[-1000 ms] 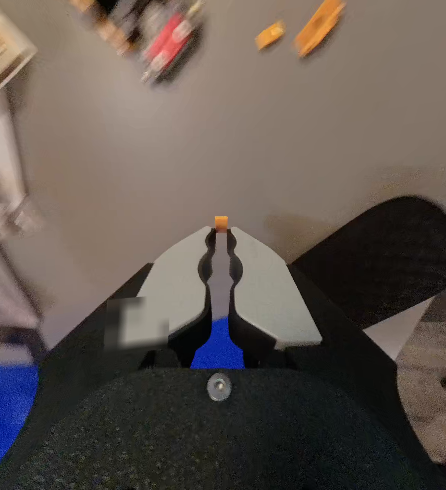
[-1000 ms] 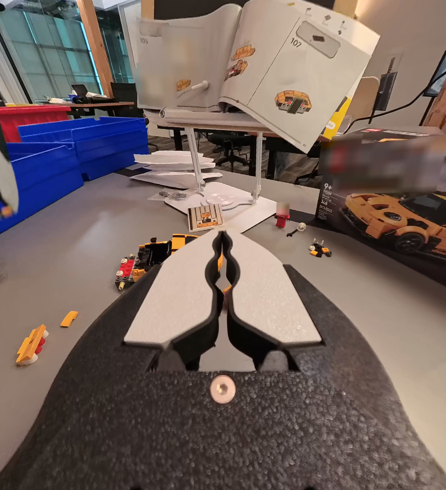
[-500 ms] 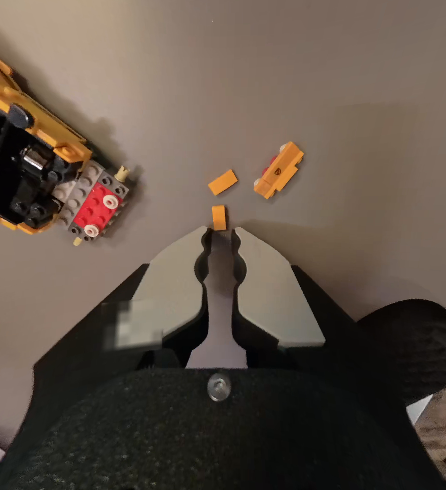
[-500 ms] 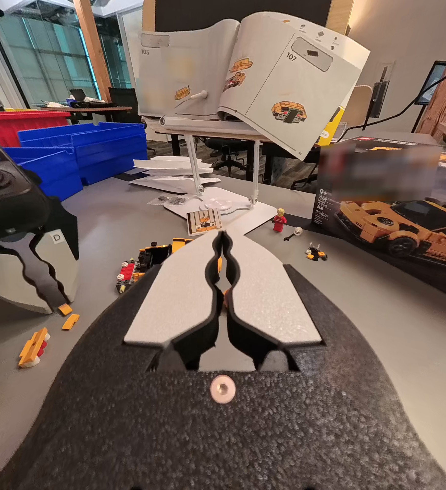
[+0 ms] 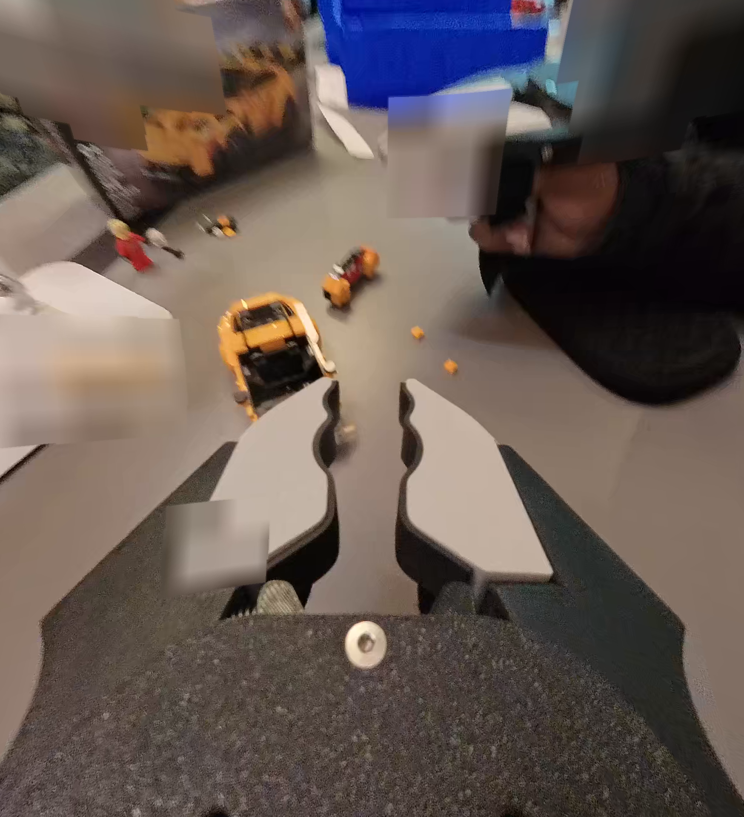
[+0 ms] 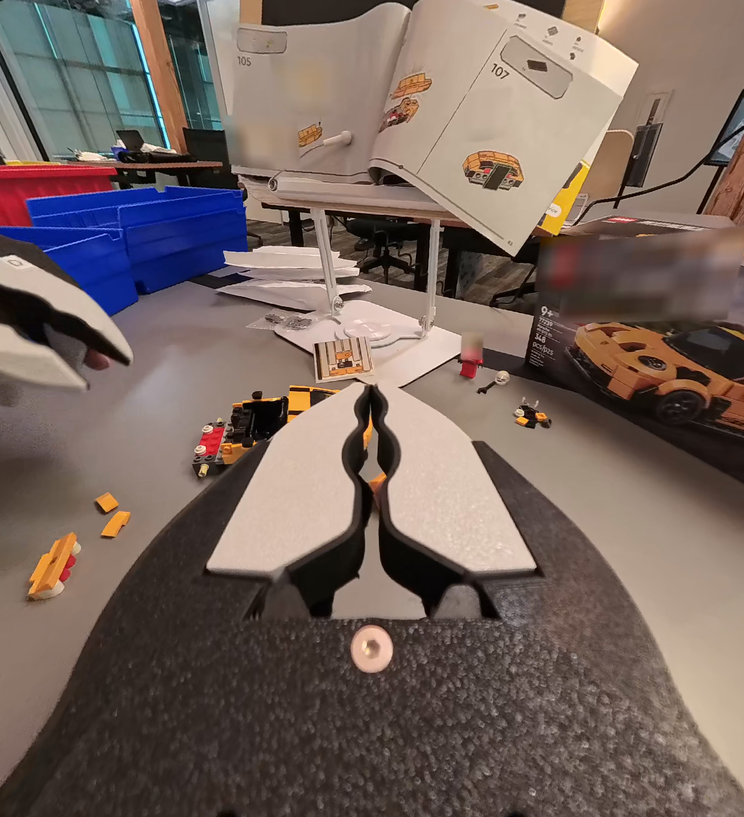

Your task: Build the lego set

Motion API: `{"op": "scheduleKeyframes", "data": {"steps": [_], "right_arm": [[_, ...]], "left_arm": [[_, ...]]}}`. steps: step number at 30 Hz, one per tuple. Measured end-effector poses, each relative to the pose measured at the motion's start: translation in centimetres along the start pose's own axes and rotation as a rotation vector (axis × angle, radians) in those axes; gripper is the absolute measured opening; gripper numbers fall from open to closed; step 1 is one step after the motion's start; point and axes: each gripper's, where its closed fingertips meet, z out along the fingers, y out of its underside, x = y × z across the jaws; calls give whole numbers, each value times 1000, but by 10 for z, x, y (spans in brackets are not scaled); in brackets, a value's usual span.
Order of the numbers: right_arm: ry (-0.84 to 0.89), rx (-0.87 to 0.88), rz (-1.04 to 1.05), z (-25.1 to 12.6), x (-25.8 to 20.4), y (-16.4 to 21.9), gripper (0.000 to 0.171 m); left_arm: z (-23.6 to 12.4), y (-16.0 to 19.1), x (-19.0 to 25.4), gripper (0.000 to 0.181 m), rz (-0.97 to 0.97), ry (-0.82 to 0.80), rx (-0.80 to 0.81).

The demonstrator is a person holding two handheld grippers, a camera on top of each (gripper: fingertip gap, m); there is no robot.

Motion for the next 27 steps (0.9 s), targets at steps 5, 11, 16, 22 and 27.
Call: {"op": "scheduleKeyframes", "data": {"steps": [5, 11, 16, 22, 27], "right_arm": [[13, 10, -29, -1, -1, -3, 0], [43, 27, -84, -1, 0, -6, 5], [19, 21, -116, 0, -5, -4, 0], [13, 19, -188, -1, -11, -3, 0], [12, 7, -214, 0, -12, -1, 0]], "left_arm": [[-15, -14, -27, 0, -152, -134, 294], [-47, -32, -47, 0, -130, -264, 463], [-54, -30, -55, 0, -125, -297, 468], [-47, -24, -55, 0, -101, -288, 431], [-44, -22, -54, 0, -45, -302, 410]]}}
